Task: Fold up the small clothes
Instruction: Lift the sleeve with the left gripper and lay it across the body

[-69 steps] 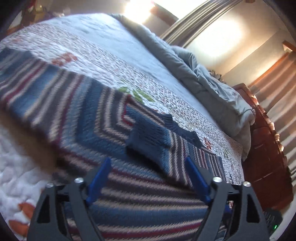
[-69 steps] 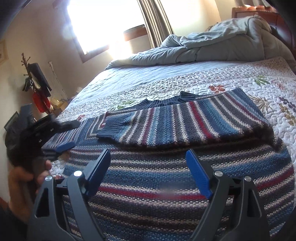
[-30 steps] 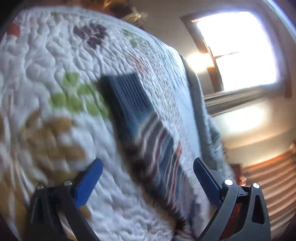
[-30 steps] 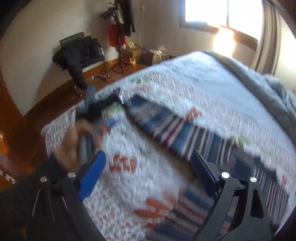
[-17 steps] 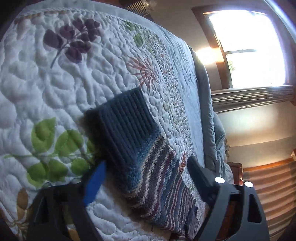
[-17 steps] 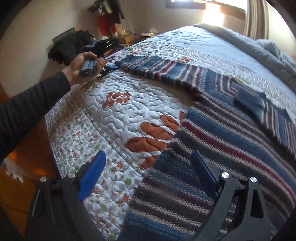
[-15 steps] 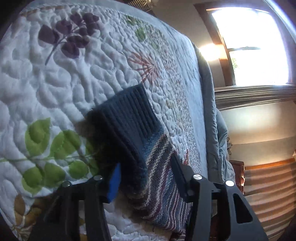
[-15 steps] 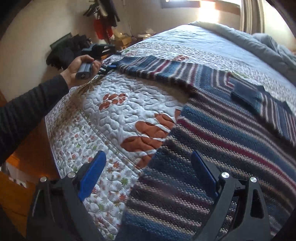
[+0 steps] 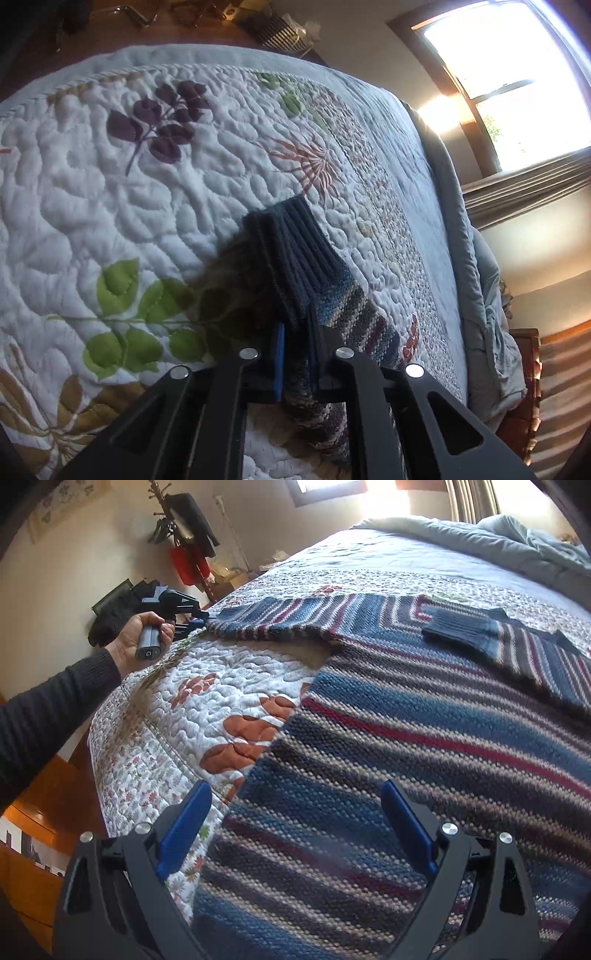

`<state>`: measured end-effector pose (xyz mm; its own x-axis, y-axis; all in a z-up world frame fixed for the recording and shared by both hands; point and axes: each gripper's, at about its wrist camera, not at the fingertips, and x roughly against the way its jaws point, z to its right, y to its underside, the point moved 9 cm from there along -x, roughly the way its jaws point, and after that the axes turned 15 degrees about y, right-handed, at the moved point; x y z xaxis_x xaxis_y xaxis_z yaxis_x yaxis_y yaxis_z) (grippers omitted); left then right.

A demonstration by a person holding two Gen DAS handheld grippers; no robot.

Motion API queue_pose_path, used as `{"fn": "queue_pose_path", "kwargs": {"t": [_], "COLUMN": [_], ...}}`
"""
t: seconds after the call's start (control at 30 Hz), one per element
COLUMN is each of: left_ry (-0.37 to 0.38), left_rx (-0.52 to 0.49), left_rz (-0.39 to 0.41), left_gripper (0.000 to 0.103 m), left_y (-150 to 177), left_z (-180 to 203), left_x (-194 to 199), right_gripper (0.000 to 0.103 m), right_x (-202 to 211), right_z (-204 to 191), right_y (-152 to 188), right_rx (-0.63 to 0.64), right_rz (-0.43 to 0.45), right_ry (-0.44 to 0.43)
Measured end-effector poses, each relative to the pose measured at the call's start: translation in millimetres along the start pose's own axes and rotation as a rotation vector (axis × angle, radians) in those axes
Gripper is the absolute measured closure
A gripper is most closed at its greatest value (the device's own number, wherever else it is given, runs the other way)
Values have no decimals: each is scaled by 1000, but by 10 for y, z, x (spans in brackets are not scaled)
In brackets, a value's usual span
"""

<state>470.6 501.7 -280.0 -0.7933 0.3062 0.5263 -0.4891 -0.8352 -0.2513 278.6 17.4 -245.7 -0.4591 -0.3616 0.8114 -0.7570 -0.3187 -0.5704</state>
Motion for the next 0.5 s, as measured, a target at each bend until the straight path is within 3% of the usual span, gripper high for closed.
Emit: {"fn": "queue_pose_path", "kwargs": {"t": [0.17, 0.27, 0.5], "left_ry": [-10, 12, 81], "left_rx": [-79, -160, -386], "left_rz": [44, 48, 6], "left_gripper": [96, 96, 96], "left_y": [86, 196, 760], "left_z": [291, 692, 2025], "left_x": [145, 221, 274], "right_gripper": [11, 11, 11], "right_x": [29, 61, 56], "right_z": [121, 223, 252], "right_y": [16, 6, 135], "right_rx": [-31, -62, -69], "right_rz": [8, 18, 8], "right_ry": [-6, -13, -37]}}
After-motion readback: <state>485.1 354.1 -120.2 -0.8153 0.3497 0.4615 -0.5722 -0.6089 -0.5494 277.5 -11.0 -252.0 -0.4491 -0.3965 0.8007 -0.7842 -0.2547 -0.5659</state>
